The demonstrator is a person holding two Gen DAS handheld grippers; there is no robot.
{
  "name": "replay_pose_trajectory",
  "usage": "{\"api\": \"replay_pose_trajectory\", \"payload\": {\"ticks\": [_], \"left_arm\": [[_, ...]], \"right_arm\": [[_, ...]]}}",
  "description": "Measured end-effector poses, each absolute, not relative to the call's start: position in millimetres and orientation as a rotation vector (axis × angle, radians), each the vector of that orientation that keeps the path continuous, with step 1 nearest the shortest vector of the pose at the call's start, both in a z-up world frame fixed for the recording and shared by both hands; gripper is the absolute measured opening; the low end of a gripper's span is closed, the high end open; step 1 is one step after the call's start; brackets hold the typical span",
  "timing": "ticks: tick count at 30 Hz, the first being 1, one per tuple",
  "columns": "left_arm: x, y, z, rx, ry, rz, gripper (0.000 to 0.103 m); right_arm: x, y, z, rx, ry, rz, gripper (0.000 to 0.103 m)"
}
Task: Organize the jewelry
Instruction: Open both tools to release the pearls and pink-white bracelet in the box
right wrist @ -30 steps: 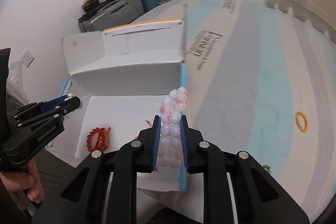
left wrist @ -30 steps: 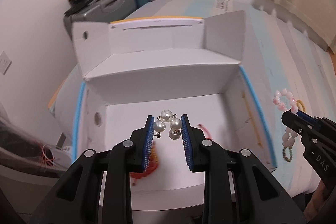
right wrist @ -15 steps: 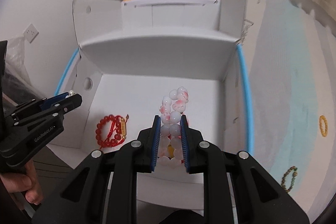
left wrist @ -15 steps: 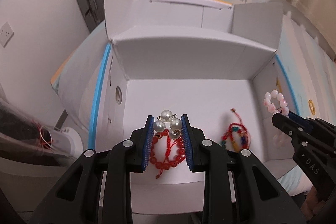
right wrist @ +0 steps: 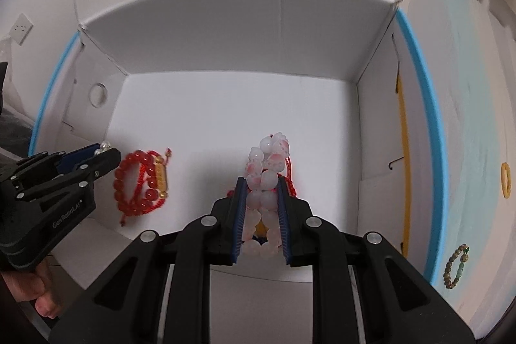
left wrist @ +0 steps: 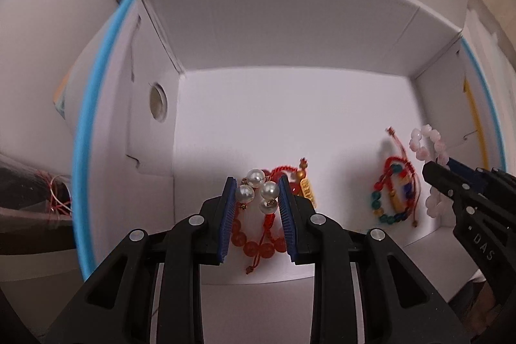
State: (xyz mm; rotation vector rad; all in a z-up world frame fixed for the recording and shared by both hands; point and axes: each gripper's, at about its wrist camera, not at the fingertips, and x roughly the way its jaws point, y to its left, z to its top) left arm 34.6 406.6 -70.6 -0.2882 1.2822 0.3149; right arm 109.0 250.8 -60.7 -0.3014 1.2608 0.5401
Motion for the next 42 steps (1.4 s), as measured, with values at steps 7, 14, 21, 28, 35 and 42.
{"api": "replay_pose_trajectory", "payload": {"ticks": [7,14,21,28,35,42], "left_arm": [[40,410,-82,-0.282,1.334,0.299,0.027],[45,410,-82,-0.272,1.336,0.309,0.027],[36,407,-70,-0.259,1.301,0.339,0.035],[31,400,-47,-0.229,1.243,0.369,0.061],[28,399,-29,-0.225,1.19,0.406,0.076],[29,387,-14,-0.213,1.143,0.411,0.095]], "right_arm": [[111,254,-74,-0.315,1.303,0.521,0.018],[112,260,-73,-0.326,1.299,0.513,0.021],[106,256,-59,-0.317,1.255,0.534,0.05],[100,250,-31,-0.299,1.185,0.556,0.072],[98,239,-9,-0.275,1.13,0.556,0.082],[99,224,3,-0.24,1.094,0.553,0.093]]}}
